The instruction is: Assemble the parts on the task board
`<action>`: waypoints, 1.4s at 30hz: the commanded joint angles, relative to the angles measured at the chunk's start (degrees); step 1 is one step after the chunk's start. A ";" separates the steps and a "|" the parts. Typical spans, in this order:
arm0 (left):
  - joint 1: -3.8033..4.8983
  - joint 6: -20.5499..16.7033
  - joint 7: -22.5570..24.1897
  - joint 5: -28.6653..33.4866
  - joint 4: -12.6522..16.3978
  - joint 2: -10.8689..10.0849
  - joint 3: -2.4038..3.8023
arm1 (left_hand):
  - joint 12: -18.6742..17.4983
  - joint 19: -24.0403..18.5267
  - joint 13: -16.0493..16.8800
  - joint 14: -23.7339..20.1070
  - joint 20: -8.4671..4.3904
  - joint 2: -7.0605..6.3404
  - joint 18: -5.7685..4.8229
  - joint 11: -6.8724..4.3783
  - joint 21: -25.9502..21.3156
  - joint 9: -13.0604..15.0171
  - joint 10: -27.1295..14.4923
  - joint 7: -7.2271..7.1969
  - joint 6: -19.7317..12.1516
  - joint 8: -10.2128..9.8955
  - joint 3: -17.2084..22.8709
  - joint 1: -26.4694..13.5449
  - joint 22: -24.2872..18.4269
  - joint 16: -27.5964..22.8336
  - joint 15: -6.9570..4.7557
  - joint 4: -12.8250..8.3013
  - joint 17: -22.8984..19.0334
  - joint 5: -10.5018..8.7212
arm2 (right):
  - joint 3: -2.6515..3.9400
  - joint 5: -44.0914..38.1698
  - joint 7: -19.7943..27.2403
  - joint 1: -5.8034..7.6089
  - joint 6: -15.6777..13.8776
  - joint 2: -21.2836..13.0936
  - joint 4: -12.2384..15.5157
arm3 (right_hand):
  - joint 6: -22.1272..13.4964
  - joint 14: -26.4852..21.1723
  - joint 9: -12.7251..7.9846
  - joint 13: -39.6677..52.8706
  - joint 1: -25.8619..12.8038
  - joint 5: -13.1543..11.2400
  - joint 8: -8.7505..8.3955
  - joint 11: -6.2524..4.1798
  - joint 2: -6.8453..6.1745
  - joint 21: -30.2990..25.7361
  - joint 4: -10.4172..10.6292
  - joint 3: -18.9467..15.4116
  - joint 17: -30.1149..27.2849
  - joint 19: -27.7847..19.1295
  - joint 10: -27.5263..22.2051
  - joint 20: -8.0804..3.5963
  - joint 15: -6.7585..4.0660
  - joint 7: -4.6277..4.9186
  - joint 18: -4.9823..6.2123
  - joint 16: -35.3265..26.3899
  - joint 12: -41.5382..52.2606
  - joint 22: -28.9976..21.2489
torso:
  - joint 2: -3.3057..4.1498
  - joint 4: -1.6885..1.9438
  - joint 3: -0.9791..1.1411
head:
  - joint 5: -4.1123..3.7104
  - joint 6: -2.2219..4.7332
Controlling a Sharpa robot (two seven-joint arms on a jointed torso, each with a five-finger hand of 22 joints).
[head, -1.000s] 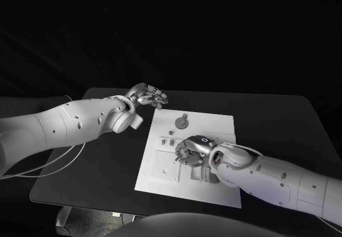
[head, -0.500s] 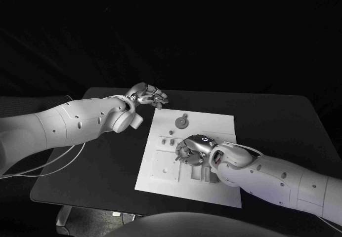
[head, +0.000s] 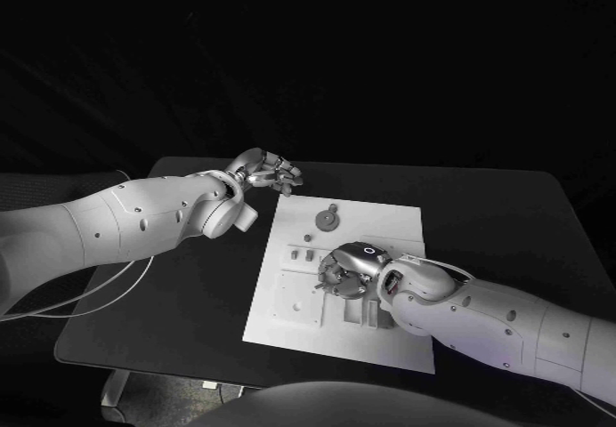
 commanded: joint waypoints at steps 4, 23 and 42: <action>0.08 0.02 0.32 -0.11 0.08 0.01 0.06 | -0.30 -0.13 -0.08 0.12 0.35 -0.06 0.86 0.21 -0.20 -0.06 0.20 0.19 -0.15 0.17 -0.33 0.45 0.08 -0.34 0.34 -0.05 0.11 -0.10 | -0.06 -1.10 -0.31 -0.09 0.12 -0.04 0.01 | 0.71 -0.01 0.23 -0.08 0.30 0.20 0.39 -0.39 0.51 0.09 -0.14 -0.03 -0.03 -0.11 0.23 0.06 -0.65 -0.06 0.81 0.13 -0.23 0.99 | 0.01 0.01 0.00 | -0.04 -0.07; 0.08 0.10 0.08 -0.12 0.11 -0.03 0.06 | -0.35 -0.14 -0.08 0.13 0.37 -0.09 0.85 0.23 -0.24 -0.10 0.19 0.21 -0.22 0.16 -0.37 0.45 0.10 -0.45 0.35 -0.03 0.23 -0.11 | -0.06 -0.66 -0.39 -0.08 -0.03 -0.09 -0.02 | -1.95 -0.29 -0.14 -0.20 0.23 0.06 -1.10 0.28 -0.21 -0.10 -0.13 -0.09 -0.15 -0.31 0.13 0.09 -0.26 0.68 0.81 -0.12 -0.53 0.89 | 0.00 -0.01 0.01 | -0.13 -0.19; 0.08 0.16 0.08 -0.12 0.16 -0.14 0.06 | -0.39 -0.14 -0.08 0.15 0.37 -0.06 0.85 0.23 -0.28 -0.13 0.19 0.22 -0.26 0.16 -0.36 0.50 0.12 -0.55 0.36 -0.04 0.34 -0.11 | -0.06 -0.63 -0.36 -0.07 0.12 -0.43 0.19 | -2.77 -0.49 -0.30 -0.21 0.62 0.03 -1.60 0.65 -0.60 -0.23 -0.18 -0.02 -0.16 -0.49 -0.11 0.16 0.11 1.05 0.81 -0.18 -0.62 0.88 | 0.00 -0.02 0.00 | -0.26 -0.28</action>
